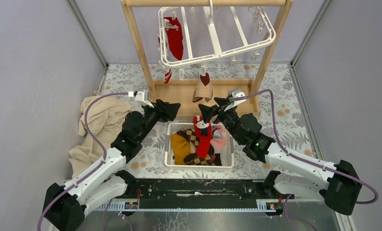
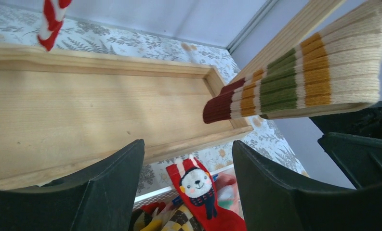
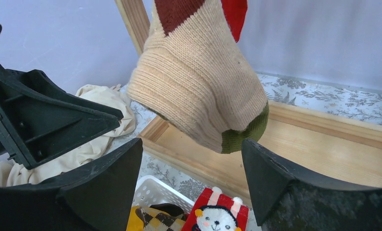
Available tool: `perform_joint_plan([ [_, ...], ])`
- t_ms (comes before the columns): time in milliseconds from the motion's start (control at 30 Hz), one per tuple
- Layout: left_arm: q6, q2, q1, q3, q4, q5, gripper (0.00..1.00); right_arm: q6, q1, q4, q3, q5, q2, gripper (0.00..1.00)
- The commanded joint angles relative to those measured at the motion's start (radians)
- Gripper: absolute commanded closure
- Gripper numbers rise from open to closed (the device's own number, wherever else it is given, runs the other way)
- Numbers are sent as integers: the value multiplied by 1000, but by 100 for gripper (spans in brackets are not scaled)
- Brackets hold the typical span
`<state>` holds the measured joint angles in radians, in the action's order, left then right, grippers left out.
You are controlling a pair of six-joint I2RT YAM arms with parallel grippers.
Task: Remove the socks clipped to the hanger
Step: Remove the sock from the hanger.
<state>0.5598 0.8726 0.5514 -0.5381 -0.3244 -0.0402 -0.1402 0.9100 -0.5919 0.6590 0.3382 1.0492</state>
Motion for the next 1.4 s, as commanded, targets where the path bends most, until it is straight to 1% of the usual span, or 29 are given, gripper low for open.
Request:
perform_joint_plan([
  [0,-34,26,32,-23,-161,35,25,41,3,-51,65,31,-16,19],
  [33,-41,32,43,-22,-176,60,25,41,3,-41,75,46,-10,20],
  [133,-68,48,87,-18,-207,57,24,52,3,-33,89,83,2,23],
  [267,-114,74,144,-29,-224,44,22,56,3,-36,86,70,-2,28],
  [400,-170,112,197,-51,-250,-15,21,56,2,-36,75,62,-23,29],
  [500,-183,138,207,-58,-269,-22,21,49,3,15,92,61,-42,22],
  [600,-192,134,208,-37,-306,-25,21,33,3,90,103,42,-78,21],
  [700,-206,148,211,-38,-327,-21,20,33,3,120,99,22,-109,18],
  [800,-217,158,214,-52,-325,-19,20,49,4,155,132,-23,-110,16],
  [967,-227,161,221,-53,-332,-19,20,43,4,178,185,-63,-87,15],
  [1267,-250,205,256,-95,-352,-19,20,39,3,217,294,55,52,12],
  [1367,-264,224,273,-114,-352,-22,20,45,4,213,309,121,86,11],
])
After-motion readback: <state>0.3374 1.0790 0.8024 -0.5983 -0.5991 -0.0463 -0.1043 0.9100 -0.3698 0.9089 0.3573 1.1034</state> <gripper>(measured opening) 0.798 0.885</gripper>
